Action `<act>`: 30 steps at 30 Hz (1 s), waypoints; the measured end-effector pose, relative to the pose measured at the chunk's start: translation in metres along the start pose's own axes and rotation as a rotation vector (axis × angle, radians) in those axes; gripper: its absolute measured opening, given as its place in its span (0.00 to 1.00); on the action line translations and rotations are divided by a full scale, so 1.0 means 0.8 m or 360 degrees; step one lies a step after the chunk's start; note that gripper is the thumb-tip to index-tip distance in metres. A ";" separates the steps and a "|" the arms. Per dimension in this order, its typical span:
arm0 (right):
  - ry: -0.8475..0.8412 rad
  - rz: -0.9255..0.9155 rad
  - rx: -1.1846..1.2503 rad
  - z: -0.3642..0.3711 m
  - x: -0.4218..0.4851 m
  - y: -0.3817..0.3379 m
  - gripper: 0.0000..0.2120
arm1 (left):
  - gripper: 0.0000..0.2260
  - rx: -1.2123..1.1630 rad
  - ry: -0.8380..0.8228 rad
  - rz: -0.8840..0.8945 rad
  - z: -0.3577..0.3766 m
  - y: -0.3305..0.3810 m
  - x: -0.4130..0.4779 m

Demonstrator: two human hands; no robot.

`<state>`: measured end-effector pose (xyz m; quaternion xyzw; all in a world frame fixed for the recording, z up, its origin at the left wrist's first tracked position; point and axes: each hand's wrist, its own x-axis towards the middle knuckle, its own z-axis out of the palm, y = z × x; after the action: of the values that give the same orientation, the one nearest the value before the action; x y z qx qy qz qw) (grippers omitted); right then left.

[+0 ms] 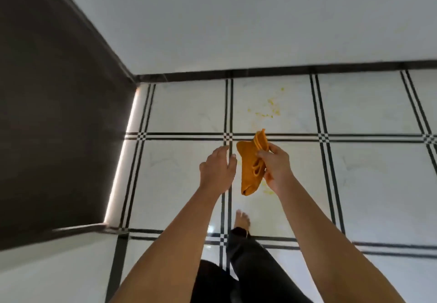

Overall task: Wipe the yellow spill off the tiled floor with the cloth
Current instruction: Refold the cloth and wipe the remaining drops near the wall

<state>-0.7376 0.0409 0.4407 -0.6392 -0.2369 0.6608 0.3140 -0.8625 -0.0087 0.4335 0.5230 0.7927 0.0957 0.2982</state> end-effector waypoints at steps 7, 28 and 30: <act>0.0464 0.0111 -0.0148 -0.012 0.218 0.156 0.11 | 0.20 0.0128 -0.0382 0.0153 0.192 -0.097 0.176; 0.0708 -0.0319 -0.2128 -0.054 0.679 0.566 0.33 | 0.23 0.0498 -0.0009 0.0770 0.633 -0.413 0.478; 0.0832 -0.0393 -0.2202 -0.052 0.699 0.562 0.33 | 0.24 0.0494 0.0090 0.0801 0.641 -0.431 0.475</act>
<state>-0.7387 0.1279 -0.2729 -0.7957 -0.5860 0.1477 -0.0416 -0.9398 0.0963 -0.2804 0.7396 0.6512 0.0587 0.1594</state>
